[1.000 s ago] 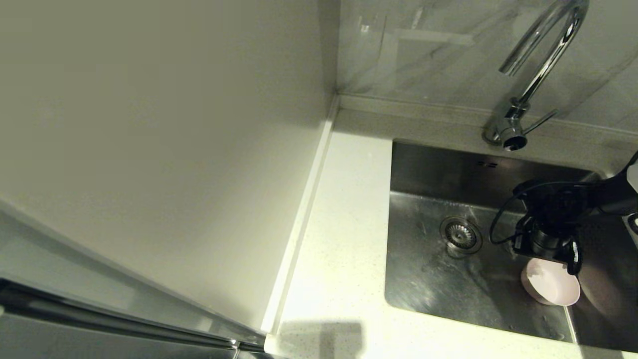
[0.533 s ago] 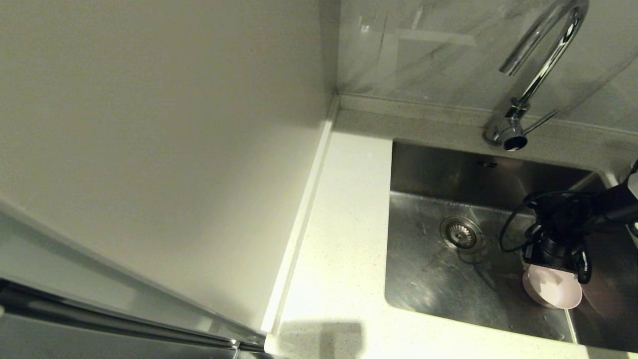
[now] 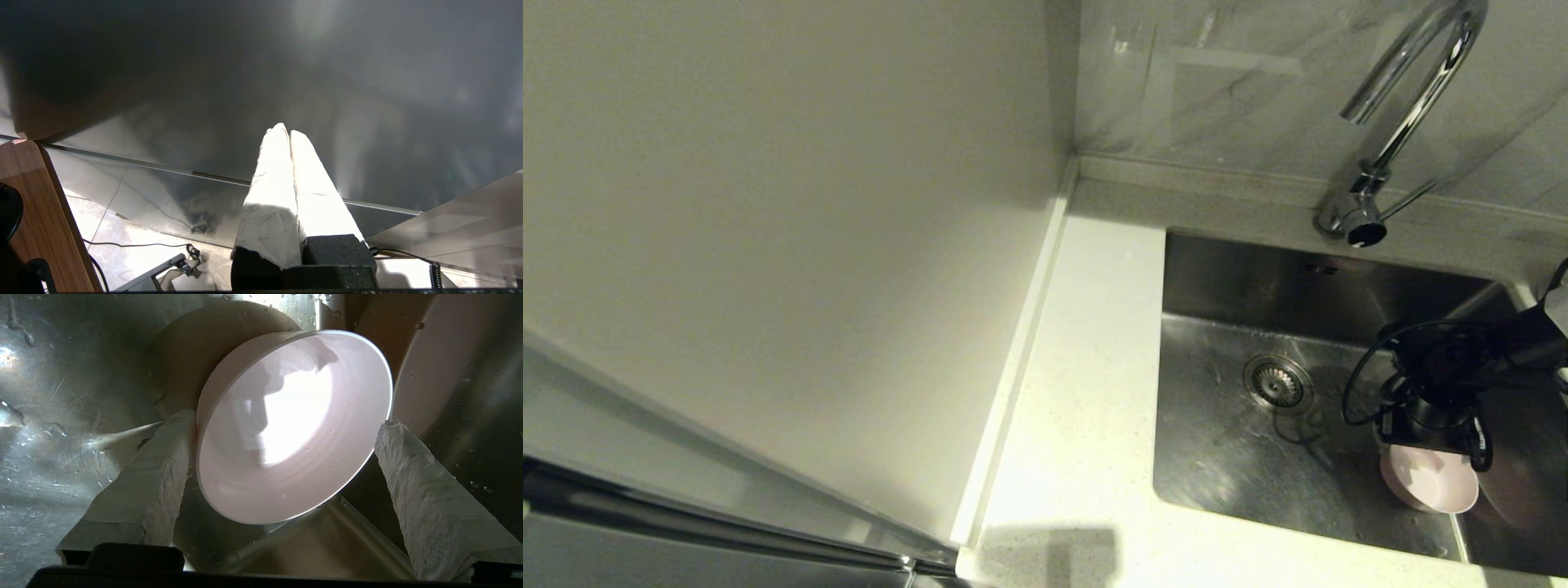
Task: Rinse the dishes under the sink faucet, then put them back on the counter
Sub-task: Put a bowl back to the table from the sink
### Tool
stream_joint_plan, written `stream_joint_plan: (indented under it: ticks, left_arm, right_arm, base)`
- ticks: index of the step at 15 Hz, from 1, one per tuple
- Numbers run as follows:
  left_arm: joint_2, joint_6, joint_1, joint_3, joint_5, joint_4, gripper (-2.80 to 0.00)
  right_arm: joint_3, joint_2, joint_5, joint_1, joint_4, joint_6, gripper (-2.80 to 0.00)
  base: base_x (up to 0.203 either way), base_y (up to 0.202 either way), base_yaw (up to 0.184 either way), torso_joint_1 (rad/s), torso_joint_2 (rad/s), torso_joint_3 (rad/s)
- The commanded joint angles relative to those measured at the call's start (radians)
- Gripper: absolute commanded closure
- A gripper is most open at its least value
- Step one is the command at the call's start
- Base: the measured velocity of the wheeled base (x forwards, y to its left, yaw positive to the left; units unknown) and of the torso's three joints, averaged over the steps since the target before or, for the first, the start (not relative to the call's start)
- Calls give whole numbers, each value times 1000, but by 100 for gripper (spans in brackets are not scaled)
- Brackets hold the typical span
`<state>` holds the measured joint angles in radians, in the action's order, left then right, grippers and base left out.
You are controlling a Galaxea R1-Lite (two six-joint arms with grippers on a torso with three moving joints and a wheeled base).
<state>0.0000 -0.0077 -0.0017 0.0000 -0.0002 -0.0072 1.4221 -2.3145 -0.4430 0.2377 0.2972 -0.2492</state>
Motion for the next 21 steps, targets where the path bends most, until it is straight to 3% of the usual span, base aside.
stream_joint_plan:
  ticks: [1, 6, 11, 12, 21]
  left_arm:
    - [0, 0, 0, 3, 0, 0, 0]
    - [0, 0, 0, 3, 0, 0, 0]
    - [0, 0, 0, 3, 0, 0, 0]
    - [0, 0, 0, 3, 0, 0, 0]
    - [0, 0, 0, 3, 0, 0, 0]
  right_arm:
    - [0, -2, 3, 0, 3, 0, -280]
    - [-18, -23, 37, 2, 1, 120, -280]
    - [-17, -31, 41, 2, 0, 133, -280]
    - [-17, -31, 41, 2, 2, 139, 0]
    - [-29, 11, 42, 0, 0, 140, 0]
  base:
    - [0, 0, 0, 0, 0, 0]
    - [0, 0, 0, 0, 0, 0]
    - [0, 0, 0, 0, 0, 0]
    - [0, 0, 0, 0, 0, 0]
    - [0, 0, 0, 0, 0, 0]
